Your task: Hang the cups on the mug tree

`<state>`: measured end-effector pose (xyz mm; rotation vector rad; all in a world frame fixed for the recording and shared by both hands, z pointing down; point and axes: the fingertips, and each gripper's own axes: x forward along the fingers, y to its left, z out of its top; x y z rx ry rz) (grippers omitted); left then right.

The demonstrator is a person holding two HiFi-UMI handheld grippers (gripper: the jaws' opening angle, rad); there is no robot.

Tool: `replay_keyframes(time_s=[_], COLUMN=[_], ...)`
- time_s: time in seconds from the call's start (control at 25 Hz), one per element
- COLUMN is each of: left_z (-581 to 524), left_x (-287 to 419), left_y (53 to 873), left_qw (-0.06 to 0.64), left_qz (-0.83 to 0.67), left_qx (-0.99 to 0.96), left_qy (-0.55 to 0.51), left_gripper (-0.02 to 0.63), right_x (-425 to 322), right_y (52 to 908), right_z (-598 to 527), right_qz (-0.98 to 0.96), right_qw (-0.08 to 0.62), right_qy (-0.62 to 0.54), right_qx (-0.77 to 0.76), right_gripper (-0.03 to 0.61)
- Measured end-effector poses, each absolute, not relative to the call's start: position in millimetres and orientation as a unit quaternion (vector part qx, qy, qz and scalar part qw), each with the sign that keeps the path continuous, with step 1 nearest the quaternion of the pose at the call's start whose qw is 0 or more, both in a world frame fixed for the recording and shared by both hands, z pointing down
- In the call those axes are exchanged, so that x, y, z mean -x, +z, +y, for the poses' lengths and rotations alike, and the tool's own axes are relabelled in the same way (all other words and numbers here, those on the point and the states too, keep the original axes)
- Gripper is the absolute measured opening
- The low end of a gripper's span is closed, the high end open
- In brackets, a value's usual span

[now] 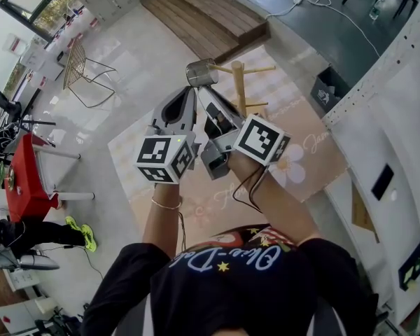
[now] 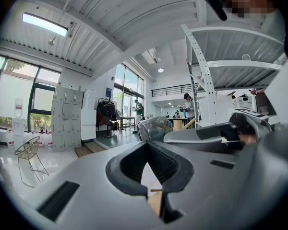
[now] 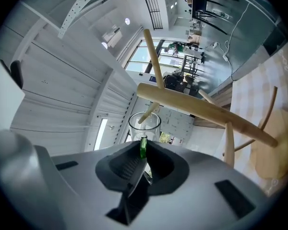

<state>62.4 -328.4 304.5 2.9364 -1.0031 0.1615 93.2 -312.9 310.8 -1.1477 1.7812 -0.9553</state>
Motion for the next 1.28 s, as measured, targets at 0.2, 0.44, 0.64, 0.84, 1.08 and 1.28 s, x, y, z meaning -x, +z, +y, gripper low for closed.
replay_keyframes(time_s=[0.2,0.44,0.64,0.84,1.08,1.28], left_z=[-327.5,-325.6,-323.7,-322.5,-320.3,-319.4], left_x=[-64.1,-67.2,-69.5,-70.1,-71.9,-74.5], left_y=[302.2,301.1,296.7,295.2,293.2,293.8], left_qw=[0.016,0.013,0.012,0.012,0.012,0.012], left_qz=[-0.321,-0.321,-0.319,-0.319,-0.318,-0.318], left_qx=[-0.945,-0.946,-0.947,-0.947,-0.947,-0.947], left_qy=[0.05,0.049,0.046,0.044,0.042,0.039], left_gripper=[0.008,0.008,0.008,0.008,0.008,0.008], right_x=[-94.7,-97.8,-100.4,-101.0,-103.5,-106.6], right_y=[309.2,311.3,307.2,307.3,307.7,311.3], right_z=[-312.1,-310.2,-308.4,-307.2,-305.0,-304.2], right_qz=[0.695,0.679,0.671,0.664,0.658,0.65], right_qw=[0.414,0.436,0.45,0.459,0.464,0.471], right_qy=[-0.385,-0.4,-0.404,-0.412,-0.418,-0.43], right_qx=[0.445,0.436,0.429,0.423,0.421,0.413], right_gripper=[0.049,0.049,0.049,0.049,0.049,0.049])
